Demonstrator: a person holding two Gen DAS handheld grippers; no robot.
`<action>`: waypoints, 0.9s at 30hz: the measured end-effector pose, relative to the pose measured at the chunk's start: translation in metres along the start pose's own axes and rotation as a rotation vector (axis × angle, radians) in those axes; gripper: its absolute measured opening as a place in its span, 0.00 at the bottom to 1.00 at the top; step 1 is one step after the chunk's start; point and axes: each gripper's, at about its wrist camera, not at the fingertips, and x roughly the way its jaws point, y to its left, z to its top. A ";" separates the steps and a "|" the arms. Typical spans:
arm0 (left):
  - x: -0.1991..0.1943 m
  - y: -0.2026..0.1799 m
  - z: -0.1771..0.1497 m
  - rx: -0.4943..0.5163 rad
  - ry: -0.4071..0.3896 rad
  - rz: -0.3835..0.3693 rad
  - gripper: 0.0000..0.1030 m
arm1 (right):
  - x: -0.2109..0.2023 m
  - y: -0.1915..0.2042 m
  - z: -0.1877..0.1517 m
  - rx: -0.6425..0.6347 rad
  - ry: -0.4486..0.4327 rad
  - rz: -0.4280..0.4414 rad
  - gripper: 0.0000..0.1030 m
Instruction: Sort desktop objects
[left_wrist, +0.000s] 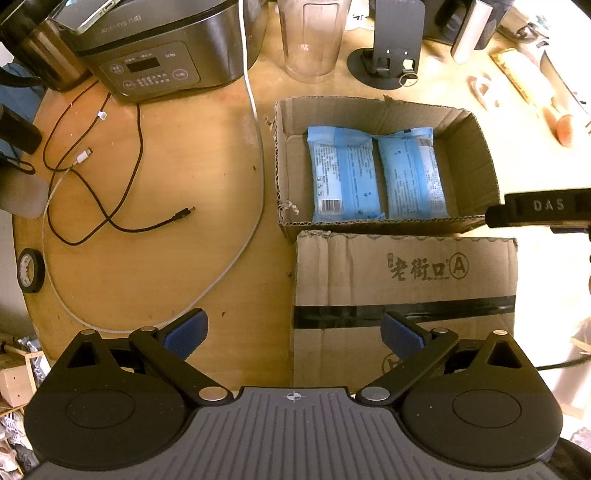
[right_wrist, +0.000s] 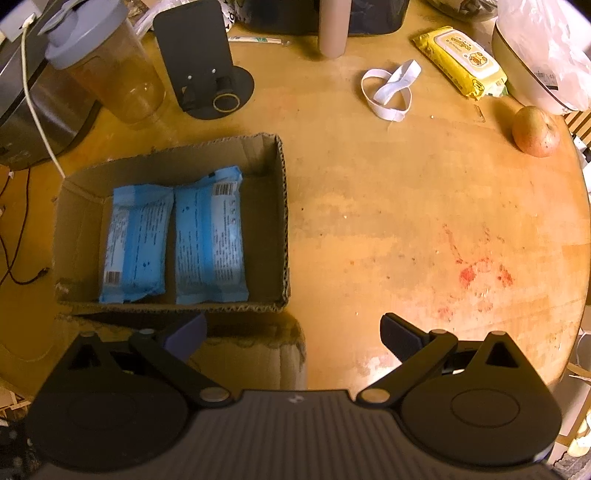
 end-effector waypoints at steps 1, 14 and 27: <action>0.000 0.000 0.000 0.000 0.000 0.000 1.00 | -0.001 0.000 -0.003 0.000 0.001 0.001 1.00; 0.002 0.002 0.000 -0.002 0.002 0.000 1.00 | -0.009 0.000 -0.037 -0.008 0.033 0.008 1.00; 0.002 0.004 0.001 -0.003 0.002 0.000 1.00 | -0.012 -0.004 -0.055 0.006 0.034 0.010 1.00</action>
